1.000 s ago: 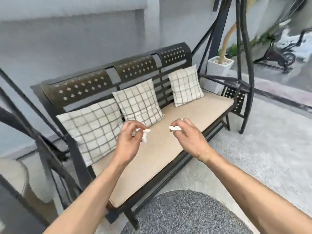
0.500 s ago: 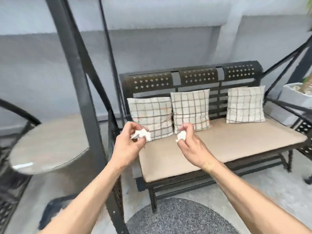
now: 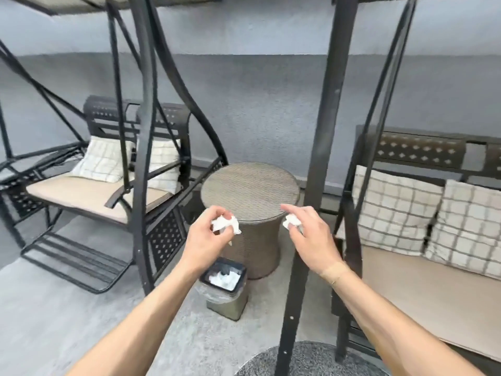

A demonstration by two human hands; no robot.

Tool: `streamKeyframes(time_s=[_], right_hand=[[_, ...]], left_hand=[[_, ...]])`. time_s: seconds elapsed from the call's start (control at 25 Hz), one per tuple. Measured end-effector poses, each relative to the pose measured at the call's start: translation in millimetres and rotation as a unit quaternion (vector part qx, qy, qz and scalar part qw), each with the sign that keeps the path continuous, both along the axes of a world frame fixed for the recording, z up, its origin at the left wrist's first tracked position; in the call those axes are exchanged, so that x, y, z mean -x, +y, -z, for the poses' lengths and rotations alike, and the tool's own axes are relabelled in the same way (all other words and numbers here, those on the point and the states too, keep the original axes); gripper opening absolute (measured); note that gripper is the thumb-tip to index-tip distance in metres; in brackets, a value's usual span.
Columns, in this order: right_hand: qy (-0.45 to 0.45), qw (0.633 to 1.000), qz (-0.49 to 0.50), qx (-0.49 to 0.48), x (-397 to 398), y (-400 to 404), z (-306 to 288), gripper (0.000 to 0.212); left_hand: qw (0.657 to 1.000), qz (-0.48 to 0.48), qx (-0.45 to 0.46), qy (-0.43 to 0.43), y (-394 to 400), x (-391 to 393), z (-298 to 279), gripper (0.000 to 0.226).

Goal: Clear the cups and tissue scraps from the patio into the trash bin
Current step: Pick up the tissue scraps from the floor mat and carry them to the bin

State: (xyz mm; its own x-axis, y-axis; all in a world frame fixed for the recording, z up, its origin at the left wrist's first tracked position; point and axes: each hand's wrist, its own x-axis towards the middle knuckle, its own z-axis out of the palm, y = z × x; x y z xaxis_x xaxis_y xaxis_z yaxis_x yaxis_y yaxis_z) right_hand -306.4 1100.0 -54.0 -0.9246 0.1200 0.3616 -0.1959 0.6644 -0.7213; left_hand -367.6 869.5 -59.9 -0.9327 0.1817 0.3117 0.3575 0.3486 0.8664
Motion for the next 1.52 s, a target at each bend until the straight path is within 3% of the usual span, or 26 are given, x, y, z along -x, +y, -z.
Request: streamKeyframes(time_s=[0.24, 0.48, 0.8, 1.08, 1.28, 1.52], right_hand=[[-0.058, 0.996, -0.021, 0.063, 84, -135, 27, 0.025], [-0.057, 0.996, 0.024, 0.063, 145, -190, 59, 0.023], [-0.126, 0.977, 0.107, 0.133, 239, -171, 122, 0.031], [-0.209, 0.958, 0.142, 0.135, 320, -143, 203, 0.023], [-0.271, 0.937, 0.169, 0.140, 360, -138, 280, 0.022], [-0.307, 0.909, 0.230, 0.163, 394, -136, 406, 0.022]], left_hand=[[0.997, -0.059, 0.008, -0.040, -136, 60, 27, 0.025], [0.996, -0.036, 0.007, -0.085, -184, 124, 58, 0.024], [0.987, 0.022, 0.025, -0.157, -151, 231, 114, 0.023], [0.969, 0.027, 0.060, -0.239, -107, 325, 187, 0.028], [0.956, 0.031, 0.073, -0.283, -92, 375, 259, 0.032], [0.941, 0.050, 0.122, -0.312, -82, 417, 388, 0.037]])
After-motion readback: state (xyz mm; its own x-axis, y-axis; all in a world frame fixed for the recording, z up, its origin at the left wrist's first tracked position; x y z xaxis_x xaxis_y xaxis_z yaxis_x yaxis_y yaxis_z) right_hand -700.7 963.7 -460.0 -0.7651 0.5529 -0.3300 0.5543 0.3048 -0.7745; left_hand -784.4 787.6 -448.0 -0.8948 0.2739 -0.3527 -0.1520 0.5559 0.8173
